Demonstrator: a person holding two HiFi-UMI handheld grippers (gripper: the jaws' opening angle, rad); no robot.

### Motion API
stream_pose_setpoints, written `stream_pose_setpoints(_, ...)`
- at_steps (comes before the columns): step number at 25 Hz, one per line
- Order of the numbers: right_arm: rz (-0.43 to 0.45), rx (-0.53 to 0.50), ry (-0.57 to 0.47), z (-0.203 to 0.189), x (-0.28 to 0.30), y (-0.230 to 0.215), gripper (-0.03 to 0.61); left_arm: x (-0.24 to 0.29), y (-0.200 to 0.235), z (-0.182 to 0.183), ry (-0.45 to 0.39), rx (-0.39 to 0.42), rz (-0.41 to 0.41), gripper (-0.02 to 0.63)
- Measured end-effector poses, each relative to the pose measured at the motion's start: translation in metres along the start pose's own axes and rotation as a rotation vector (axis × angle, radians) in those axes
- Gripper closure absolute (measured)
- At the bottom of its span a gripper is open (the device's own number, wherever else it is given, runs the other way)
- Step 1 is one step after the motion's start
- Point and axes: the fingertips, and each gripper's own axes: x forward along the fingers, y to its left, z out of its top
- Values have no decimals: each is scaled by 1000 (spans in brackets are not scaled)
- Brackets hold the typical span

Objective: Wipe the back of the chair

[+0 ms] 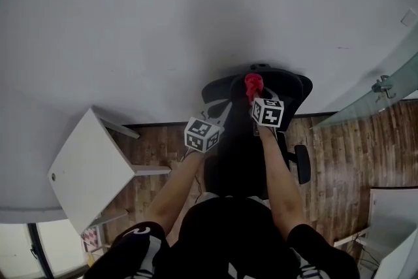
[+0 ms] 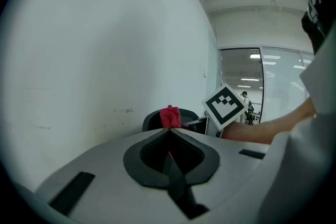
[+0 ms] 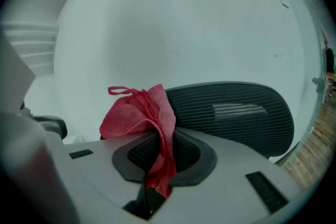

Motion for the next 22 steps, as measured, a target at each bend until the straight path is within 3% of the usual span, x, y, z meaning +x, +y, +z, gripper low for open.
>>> stream_pose_setpoints(4, 6, -3, -10, 7, -1, -22, 502, 16, -15, 7, -2, 21, 18, 589)
stream_pose_setpoints(11, -61, 13, -12, 12, -13, -65, 479, 34, -36, 11, 13, 34, 33, 589)
stream_pose_setpoints(22, -228, 75, -42, 17, -50, -139, 502, 45, -56, 15, -4, -1, 69, 589)
